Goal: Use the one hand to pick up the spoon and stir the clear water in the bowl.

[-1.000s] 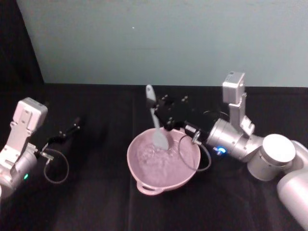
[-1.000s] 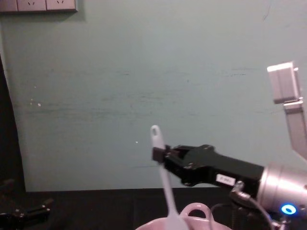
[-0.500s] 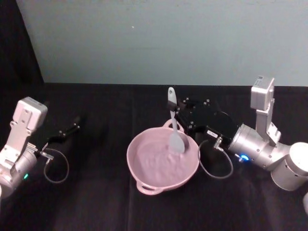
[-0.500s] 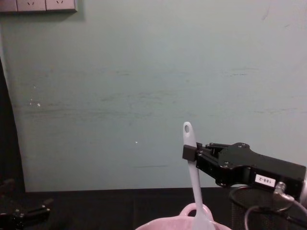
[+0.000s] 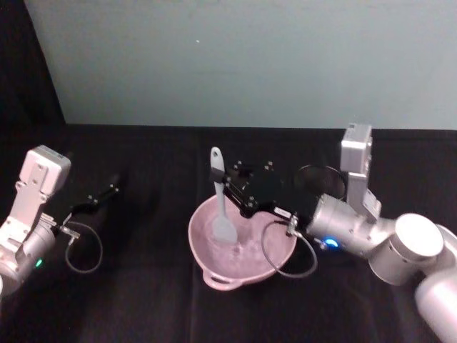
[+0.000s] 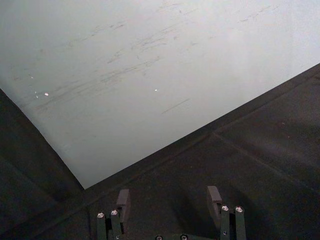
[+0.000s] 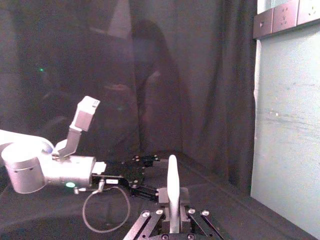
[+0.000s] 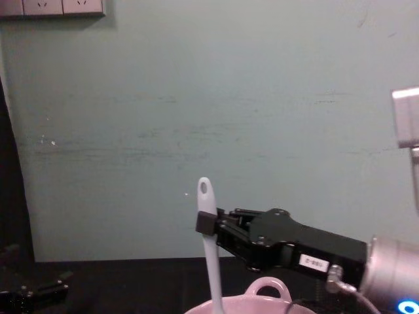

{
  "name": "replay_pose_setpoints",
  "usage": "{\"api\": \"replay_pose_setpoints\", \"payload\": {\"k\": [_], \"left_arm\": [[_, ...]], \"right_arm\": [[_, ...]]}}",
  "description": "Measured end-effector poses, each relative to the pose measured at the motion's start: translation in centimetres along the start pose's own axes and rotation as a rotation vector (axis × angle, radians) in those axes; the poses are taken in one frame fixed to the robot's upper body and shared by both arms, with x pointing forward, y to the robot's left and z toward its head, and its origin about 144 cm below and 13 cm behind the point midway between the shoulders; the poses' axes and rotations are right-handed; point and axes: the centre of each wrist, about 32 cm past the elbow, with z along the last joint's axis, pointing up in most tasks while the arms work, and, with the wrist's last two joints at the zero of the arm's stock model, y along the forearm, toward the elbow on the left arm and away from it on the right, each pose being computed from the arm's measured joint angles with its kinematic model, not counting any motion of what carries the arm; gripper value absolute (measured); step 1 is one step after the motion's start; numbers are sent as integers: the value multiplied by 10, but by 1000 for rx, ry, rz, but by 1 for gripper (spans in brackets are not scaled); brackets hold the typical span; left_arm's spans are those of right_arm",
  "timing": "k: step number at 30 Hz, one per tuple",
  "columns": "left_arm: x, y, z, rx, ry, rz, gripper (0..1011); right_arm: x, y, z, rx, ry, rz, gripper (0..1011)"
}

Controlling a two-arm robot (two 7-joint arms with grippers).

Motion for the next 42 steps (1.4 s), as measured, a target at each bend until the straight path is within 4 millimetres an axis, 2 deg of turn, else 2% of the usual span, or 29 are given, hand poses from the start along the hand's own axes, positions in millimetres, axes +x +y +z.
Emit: {"api": "replay_pose_setpoints", "payload": {"k": [5,11,16,21,27,33,42], "left_arm": [[0,0,0,0,0,0,1005],[0,0,0,0,0,0,1005],[0,0,0,0,0,0,1005],[0,0,0,0,0,0,1005],[0,0,0,0,0,0,1005],[0,0,0,0,0,0,1005],[0,0,0,0,0,0,1005]], "right_arm": [[11,12,-5,11,-7,-10,112],[22,14,-5,14,-36,-41,112],[30,7,-1,7,-60,-101,112],[33,-9,4,-2,-77,-161,112],[29,-24,9,-17,-82,-185,112],[15,-37,15,-35,-82,-169,112],[-4,-34,16,-33,-56,-95,112]]}}
